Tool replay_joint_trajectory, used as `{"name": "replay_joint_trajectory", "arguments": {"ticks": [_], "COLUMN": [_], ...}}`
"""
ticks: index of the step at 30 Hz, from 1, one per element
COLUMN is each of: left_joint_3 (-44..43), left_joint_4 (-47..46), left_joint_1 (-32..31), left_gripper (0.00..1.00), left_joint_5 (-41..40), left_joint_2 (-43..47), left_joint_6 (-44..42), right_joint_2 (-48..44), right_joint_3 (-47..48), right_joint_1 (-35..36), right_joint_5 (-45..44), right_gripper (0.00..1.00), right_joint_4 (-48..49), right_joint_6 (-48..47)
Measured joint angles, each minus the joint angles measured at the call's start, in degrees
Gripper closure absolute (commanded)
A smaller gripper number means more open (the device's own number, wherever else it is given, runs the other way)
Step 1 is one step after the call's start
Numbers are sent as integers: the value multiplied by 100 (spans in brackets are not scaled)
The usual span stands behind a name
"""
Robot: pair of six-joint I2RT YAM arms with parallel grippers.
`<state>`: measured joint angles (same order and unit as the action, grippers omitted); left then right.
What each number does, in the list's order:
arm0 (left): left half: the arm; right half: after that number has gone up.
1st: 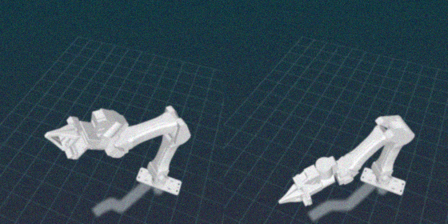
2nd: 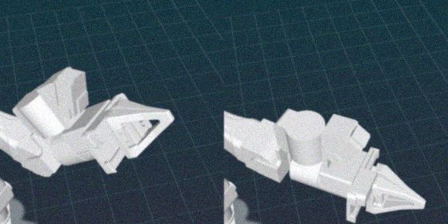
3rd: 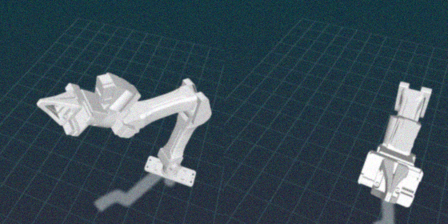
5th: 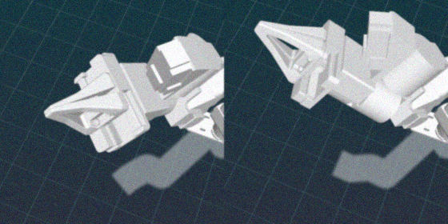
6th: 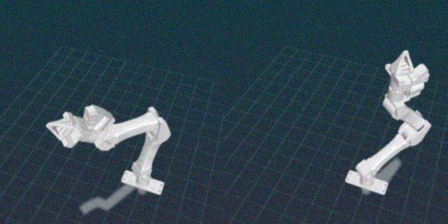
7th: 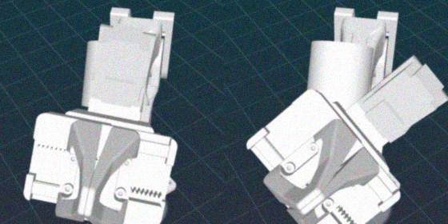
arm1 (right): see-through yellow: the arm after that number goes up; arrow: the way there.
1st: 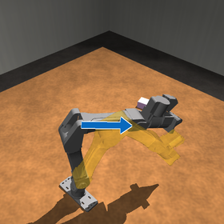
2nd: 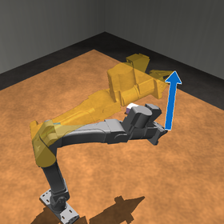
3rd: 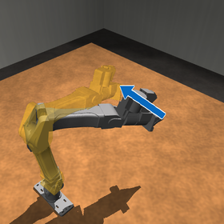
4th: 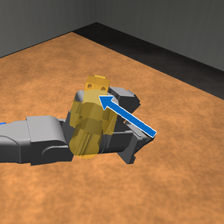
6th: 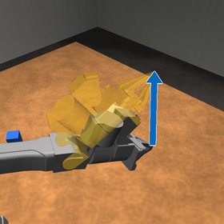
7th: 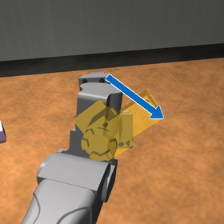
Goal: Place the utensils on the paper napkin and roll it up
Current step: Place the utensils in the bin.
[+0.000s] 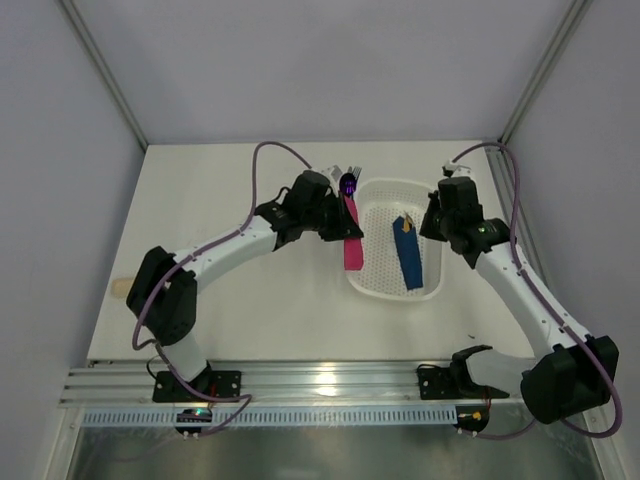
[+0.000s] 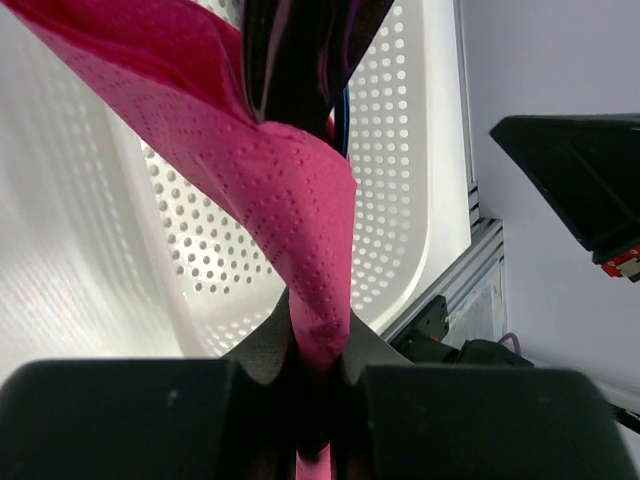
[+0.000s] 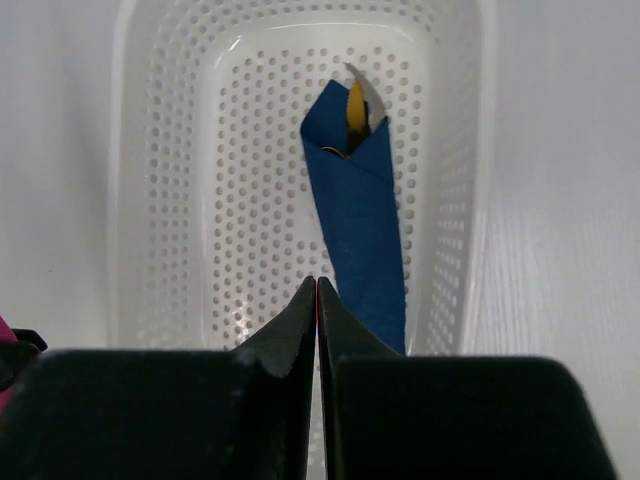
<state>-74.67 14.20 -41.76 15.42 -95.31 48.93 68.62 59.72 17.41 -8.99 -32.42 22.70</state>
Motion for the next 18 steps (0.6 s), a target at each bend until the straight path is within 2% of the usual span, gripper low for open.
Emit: {"name": "replay_joint_trajectory", "arguments": {"ticks": [7, 18], "left_joint_3": [-898, -1974], "left_joint_4": [-11, -17], "left_joint_1": [-212, -345], "left_gripper": [100, 100], "left_joint_5": [42, 120], "left_joint_2": [-1163, -2579], "left_joint_6": [-120, -350], "right_joint_2": [-236, 37], "right_joint_3": [-568, -863], "right_joint_1": [-754, -892], "right_joint_5": [-48, 269], "right_gripper": [96, 94], "right_joint_4": [-153, -63], "right_joint_6": [-50, 35]}}
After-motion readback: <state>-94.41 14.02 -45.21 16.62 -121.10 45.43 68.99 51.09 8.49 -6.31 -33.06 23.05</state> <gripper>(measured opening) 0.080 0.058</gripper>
